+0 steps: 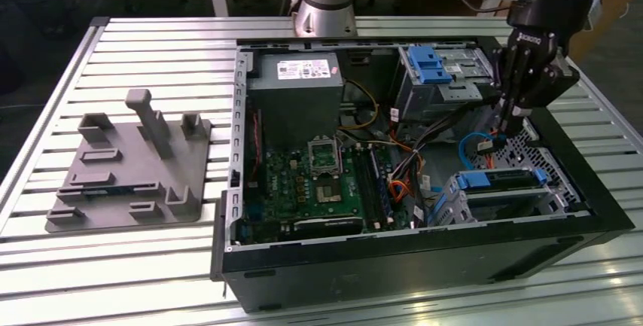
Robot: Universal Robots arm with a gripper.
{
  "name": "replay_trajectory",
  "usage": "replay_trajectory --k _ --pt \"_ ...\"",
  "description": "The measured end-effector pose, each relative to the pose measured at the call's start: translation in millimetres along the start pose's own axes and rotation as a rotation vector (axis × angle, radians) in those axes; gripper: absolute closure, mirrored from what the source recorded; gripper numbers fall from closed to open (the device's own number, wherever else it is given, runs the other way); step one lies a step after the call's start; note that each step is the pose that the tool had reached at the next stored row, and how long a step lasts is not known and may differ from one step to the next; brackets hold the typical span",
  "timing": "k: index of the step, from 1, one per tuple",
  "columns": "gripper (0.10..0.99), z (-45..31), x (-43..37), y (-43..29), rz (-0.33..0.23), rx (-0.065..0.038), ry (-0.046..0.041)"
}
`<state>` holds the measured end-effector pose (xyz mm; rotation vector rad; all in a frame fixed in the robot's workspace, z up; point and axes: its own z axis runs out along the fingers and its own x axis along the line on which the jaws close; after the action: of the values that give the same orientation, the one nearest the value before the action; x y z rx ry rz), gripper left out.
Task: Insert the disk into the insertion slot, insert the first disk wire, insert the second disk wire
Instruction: 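Insert the first disk wire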
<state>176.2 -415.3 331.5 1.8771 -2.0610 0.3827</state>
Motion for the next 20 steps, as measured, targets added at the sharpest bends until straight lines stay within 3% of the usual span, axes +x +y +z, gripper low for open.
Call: replay_trajectory --k 13,18,20 --pt "0.922 2.1 17.2 -1.5 -0.006 -0.008 -0.0975" --pt "0.922 2.4 25.2 -2.2 -0.008 -0.010 -0.1293" --pt "0.922 2.9 28.7 -2.5 -0.008 -0.011 -0.1363"
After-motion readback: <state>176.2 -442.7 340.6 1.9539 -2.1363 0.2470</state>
